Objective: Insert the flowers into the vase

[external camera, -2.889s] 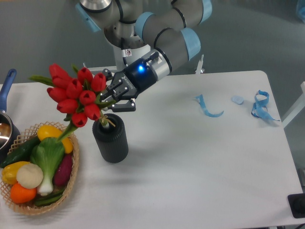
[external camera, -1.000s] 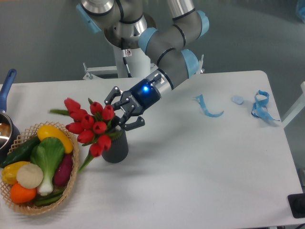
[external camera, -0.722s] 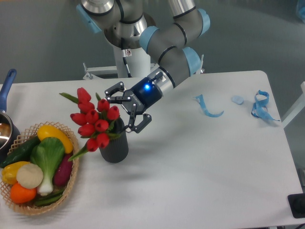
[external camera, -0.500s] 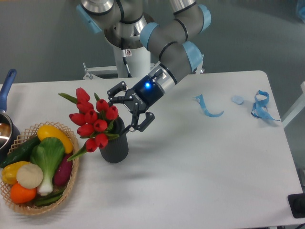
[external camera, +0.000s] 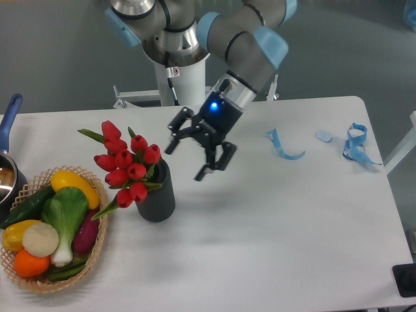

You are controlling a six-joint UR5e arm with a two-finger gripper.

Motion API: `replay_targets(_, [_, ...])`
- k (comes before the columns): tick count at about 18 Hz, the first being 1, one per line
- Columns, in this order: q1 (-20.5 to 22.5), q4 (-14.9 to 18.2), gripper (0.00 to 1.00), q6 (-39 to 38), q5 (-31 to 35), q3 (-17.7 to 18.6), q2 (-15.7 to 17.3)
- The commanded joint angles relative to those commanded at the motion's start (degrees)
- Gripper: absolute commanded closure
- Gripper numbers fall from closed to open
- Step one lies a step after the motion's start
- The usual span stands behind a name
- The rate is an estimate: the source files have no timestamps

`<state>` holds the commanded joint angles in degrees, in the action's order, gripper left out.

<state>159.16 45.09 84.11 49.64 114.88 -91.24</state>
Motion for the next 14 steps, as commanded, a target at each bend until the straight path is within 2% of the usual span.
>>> replay_targets(5, [7.21,0.17,0.0,0.7,6.07,-5.35,2.64])
replay_targets(7, [8.1,1.83,0.0,1.05,9.06,-7.9,2.82])
replay_targets(12, [10.91,15.44,0.0,15.35,15.91,-13.01,5.19])
replay_targets(14, [12.4,18.88,0.0,21.76,19.17,-13.36,6.16])
